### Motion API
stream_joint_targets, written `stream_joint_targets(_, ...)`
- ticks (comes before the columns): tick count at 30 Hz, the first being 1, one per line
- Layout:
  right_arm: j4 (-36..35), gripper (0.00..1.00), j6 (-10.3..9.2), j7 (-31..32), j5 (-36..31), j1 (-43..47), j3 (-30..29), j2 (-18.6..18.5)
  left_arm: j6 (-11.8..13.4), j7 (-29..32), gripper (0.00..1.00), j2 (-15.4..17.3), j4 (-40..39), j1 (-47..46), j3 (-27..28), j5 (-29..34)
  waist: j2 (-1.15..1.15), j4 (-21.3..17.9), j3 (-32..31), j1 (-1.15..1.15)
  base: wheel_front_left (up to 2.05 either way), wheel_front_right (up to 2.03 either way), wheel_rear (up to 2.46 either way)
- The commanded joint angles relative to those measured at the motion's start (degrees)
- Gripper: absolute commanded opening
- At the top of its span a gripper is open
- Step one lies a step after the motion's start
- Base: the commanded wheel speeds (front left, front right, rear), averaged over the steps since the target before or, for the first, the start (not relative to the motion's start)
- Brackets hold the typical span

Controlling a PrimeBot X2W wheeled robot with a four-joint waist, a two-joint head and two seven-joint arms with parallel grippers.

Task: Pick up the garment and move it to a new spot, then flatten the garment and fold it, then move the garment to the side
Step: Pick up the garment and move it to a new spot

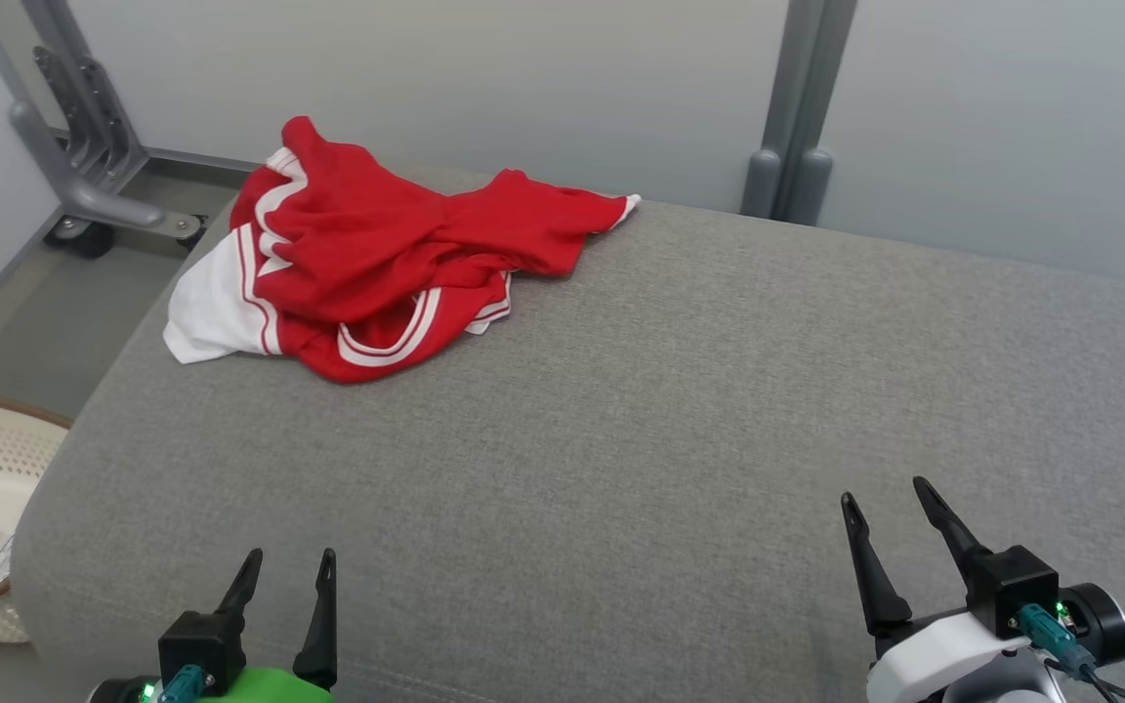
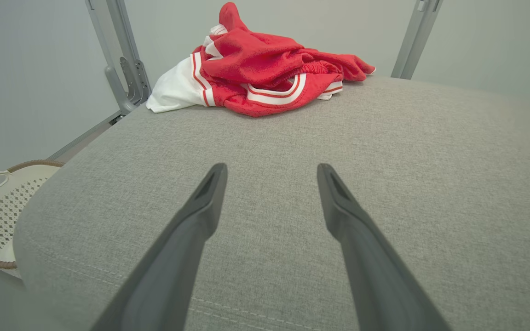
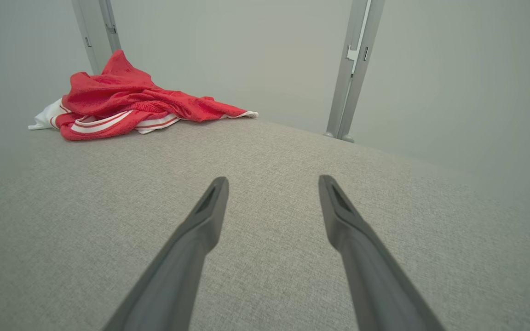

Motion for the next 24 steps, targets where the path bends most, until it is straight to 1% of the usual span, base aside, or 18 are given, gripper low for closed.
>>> stream_joint_targets(1,0.01,1.00,-0.02,-0.20,0.19,-0.48,0.43,0.03,0.09,-0.01,1.00,0.22,-0.19,0.65,0.38,-0.24,0.00,3.62,-0.70,0.00,0.00,0.00,0.00)
stream_joint_targets(5,-0.04,1.00,-0.02,-0.20,0.50,-0.97,1.53,0.19,0.09,-0.01,1.00,-0.16,-0.62,1.01,0.78,-0.11,0.00,3.98,-0.49,0.00,0.00,0.00,0.00)
stream_joint_targets(9,-0.36,1.00,-0.02,-0.20,0.67,-1.35,2.31,-0.14,0.33,-0.01,1.00,-0.63,-0.97,0.18,1.24,-0.56,0.00,3.33,0.52,0.00,0.00,0.00,0.00)
stream_joint_targets(13,-1.36,1.00,-0.02,-0.19,0.44,-2.85,2.79,-1.06,0.32,-0.01,1.00,-0.89,-0.28,-3.91,2.16,-2.25,0.00,1.98,4.27,0.00,0.00,0.00,0.00)
stream_joint_targets(16,-2.11,1.00,-0.02,-0.20,-0.09,-4.86,3.25,-2.42,0.28,0.07,1.00,-1.07,2.10,-10.46,2.67,-3.87,0.00,0.94,9.06,0.00,0.00,0.00,0.00)
stream_joint_targets(19,-3.30,1.00,-0.02,-0.20,-0.49,-8.00,4.11,-4.24,0.12,2.14,1.00,-1.05,5.55,-19.87,3.38,-6.99,0.00,-0.21,15.29,0.00,0.00,0.00,0.00)
stream_joint_targets(24,-5.44,1.00,-0.02,-0.20,-0.91,-13.26,5.91,-6.66,-0.02,7.47,1.00,1.97,13.04,-34.33,3.68,-10.68,0.00,-3.08,25.28,0.00,0.00,0.00,0.00)
